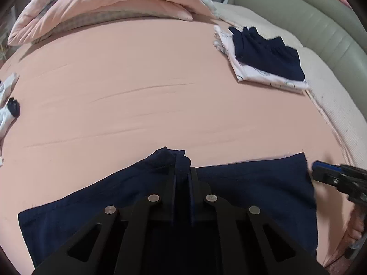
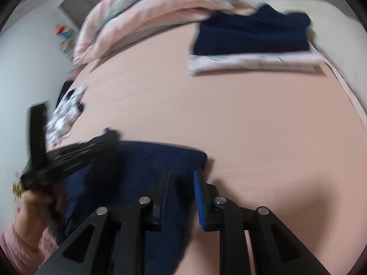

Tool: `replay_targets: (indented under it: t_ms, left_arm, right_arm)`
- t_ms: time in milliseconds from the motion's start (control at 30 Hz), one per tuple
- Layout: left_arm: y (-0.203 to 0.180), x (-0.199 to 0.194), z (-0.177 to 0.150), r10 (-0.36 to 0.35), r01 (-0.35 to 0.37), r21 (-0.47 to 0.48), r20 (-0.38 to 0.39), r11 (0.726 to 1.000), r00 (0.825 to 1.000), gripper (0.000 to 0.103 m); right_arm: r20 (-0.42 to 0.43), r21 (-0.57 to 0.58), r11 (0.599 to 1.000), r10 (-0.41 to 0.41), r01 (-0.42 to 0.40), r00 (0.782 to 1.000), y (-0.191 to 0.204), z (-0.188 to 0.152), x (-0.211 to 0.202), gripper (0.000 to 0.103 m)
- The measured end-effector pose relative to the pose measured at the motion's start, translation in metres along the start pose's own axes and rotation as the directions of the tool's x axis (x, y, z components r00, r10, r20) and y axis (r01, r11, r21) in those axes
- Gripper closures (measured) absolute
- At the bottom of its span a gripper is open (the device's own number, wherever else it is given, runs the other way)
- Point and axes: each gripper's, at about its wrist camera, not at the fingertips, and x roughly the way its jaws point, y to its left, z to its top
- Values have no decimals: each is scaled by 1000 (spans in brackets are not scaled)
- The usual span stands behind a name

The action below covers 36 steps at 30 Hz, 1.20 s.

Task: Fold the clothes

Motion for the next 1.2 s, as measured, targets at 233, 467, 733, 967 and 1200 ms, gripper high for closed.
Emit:
replay_targets:
  t_ms: [233,467,733,967,1200]
  left_arm:
    - [12,-4,-9,-52,53,-52,5,997,999,95]
    - [6,-5,2,-68,68,0,6,998,998,95]
    - [-6,-10,-3,-80,78,44,45,996,996,90]
    - [-27,-3,3,-101,97,116,26,989,995,90]
    - [-25,-4,6,-104,103,87,9,991,994,87]
  right_arm:
    - [-40,78,992,105,-102,994,-1,5,28,50]
    - [-14,44,995,87,-86,996,9,-2,37,100]
    - [73,28,997,-75,73,995,0,-11,-15,98]
    - [12,130,989,-66,64,998,-20,-8,-2,58]
    - [0,119,992,-46,46,999,-23,-7,-2,45]
